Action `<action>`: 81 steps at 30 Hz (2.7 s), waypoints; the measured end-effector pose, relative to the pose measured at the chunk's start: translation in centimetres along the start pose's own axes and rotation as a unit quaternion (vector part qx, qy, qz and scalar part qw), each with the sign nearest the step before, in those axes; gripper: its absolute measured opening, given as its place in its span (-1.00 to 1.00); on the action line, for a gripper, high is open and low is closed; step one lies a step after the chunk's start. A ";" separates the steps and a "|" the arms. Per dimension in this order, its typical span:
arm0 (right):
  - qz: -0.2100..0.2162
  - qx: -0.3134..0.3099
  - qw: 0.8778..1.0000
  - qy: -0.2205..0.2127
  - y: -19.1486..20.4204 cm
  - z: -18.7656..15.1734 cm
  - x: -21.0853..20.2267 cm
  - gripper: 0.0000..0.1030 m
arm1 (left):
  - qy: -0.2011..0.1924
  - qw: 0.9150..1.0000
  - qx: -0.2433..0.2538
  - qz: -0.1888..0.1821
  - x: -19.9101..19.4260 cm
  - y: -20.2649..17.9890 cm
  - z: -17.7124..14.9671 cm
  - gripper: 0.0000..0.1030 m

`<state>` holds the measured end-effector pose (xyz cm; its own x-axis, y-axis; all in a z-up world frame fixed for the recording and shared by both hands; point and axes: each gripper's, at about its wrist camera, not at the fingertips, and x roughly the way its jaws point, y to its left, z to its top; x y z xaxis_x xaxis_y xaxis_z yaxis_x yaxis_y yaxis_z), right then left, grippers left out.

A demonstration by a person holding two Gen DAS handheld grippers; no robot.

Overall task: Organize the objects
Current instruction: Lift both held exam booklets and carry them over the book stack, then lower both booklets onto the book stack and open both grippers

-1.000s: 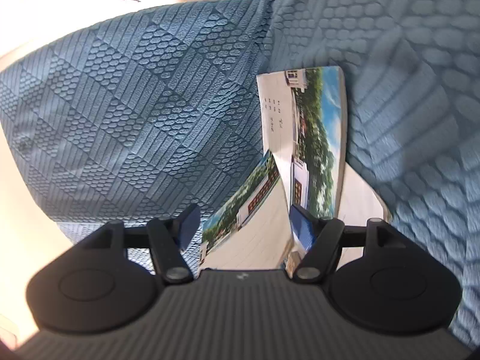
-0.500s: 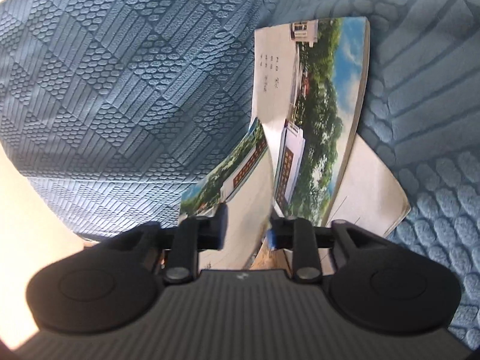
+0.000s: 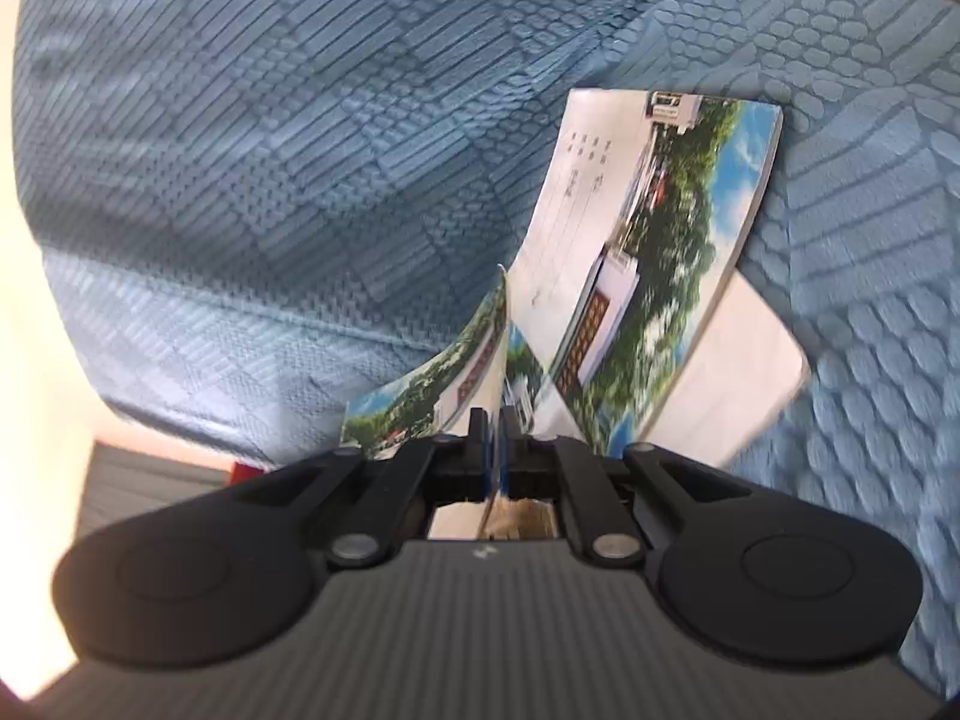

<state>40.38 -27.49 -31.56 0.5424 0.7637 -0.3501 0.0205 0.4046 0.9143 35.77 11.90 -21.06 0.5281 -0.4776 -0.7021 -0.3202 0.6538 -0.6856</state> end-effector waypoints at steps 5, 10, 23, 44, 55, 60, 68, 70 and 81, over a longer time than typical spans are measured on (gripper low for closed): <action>-0.023 -0.084 0.996 -0.008 3.0 -2.1 -1.9 -0.90 | -0.006 1.000 0.015 0.006 -1.5 0.6 -2.0 -0.98; -0.031 -0.129 0.991 -0.021 5.3 -4.4 -3.8 -0.91 | -0.016 1.000 0.023 0.000 -3.7 1.3 -3.6 -0.98; -0.020 -0.169 0.984 -0.052 10.6 -10.6 -7.6 -0.91 | -0.066 0.993 0.101 0.008 -11.6 -0.8 -7.1 -0.96; -0.057 -0.285 0.955 -0.063 13.1 -16.8 -8.6 -0.90 | -0.099 0.986 0.132 0.027 -13.3 1.5 -9.7 -0.93; -0.120 -0.270 0.955 -0.006 9.0 -17.5 -5.0 -0.89 | -0.070 0.987 0.121 0.078 -9.3 5.0 -10.6 -0.90; -0.146 -0.266 0.953 0.012 8.2 -17.7 -4.4 -0.80 | -0.068 0.986 0.123 0.091 -8.8 5.0 -10.9 -0.90; -0.165 -0.237 0.957 0.003 7.8 -16.8 -5.4 -0.08 | -0.065 0.988 0.102 0.099 -8.7 5.9 -10.6 -0.93; -0.174 -0.236 0.956 0.000 7.6 -16.9 -5.7 -0.04 | -0.063 0.988 0.099 0.101 -8.6 6.1 -10.7 -0.93; -0.207 -0.289 0.935 -0.010 7.5 -15.9 -4.2 0.21 | -0.056 0.984 0.109 0.127 -8.7 6.2 -11.1 -0.27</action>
<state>24.95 -19.64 -26.45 0.6046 0.4744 -0.6399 -0.2224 0.8719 0.4363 20.48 13.62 -21.27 0.5409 -0.2223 -0.8111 -0.2826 0.8603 -0.4243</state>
